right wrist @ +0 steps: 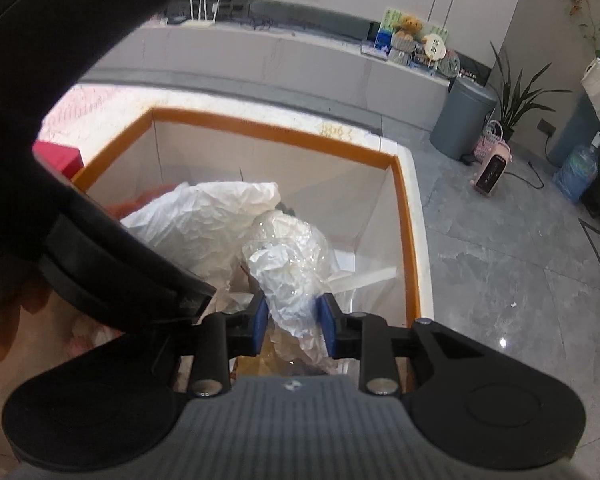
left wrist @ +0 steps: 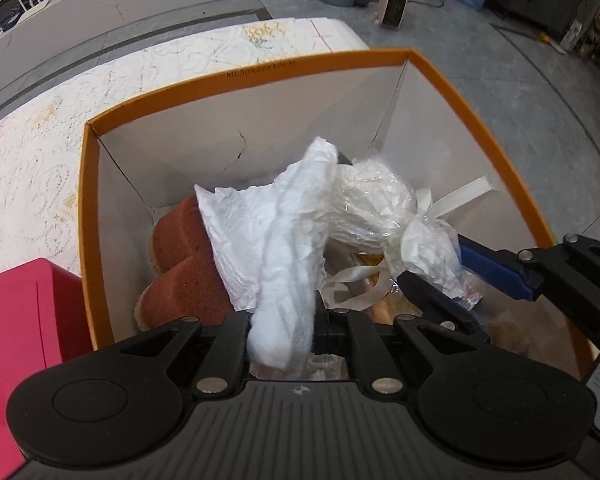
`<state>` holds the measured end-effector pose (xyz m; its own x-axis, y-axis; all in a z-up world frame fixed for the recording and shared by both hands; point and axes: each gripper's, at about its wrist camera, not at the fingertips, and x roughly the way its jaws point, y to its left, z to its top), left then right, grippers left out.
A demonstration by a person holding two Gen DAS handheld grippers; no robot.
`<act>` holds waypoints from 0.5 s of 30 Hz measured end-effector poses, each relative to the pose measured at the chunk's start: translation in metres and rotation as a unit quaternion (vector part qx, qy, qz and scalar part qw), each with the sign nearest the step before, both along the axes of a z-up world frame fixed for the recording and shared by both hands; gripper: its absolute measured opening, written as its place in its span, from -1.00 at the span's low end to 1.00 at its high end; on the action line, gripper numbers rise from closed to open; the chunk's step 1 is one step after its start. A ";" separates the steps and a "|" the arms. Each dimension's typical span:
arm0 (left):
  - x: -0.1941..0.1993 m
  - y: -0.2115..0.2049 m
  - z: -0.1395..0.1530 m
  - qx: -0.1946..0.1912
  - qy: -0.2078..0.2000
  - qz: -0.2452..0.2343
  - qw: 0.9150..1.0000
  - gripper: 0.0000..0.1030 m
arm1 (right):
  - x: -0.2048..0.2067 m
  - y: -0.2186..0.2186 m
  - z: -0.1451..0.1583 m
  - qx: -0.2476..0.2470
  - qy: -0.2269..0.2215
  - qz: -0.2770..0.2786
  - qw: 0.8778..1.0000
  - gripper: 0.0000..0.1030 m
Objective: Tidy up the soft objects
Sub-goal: 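Lower both items into the shoebox and open both grippers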
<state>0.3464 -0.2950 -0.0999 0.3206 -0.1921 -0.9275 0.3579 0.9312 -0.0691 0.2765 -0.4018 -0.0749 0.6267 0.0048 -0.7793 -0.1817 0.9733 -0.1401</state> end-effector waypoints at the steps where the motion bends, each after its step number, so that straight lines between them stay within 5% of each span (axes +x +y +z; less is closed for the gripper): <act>1: 0.001 0.000 -0.001 0.001 0.000 0.000 1.000 -0.80 | 0.001 0.000 0.000 -0.001 0.004 -0.001 1.000 -0.47; 4: 0.001 -0.002 -0.002 0.002 -0.004 -0.007 1.000 -0.78 | 0.003 -0.002 -0.001 0.002 0.009 -0.004 1.000 -0.41; 15: -0.017 0.011 0.017 -0.015 -0.026 -0.032 0.999 -0.10 | -0.009 0.004 0.005 -0.025 0.010 0.001 1.000 -0.10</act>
<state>0.3295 -0.2838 -0.0829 0.3546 -0.2407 -0.9035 0.4212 0.9038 -0.0755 0.2680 -0.3976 -0.0702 0.6113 -0.0322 -0.7908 -0.1877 0.9647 -0.1844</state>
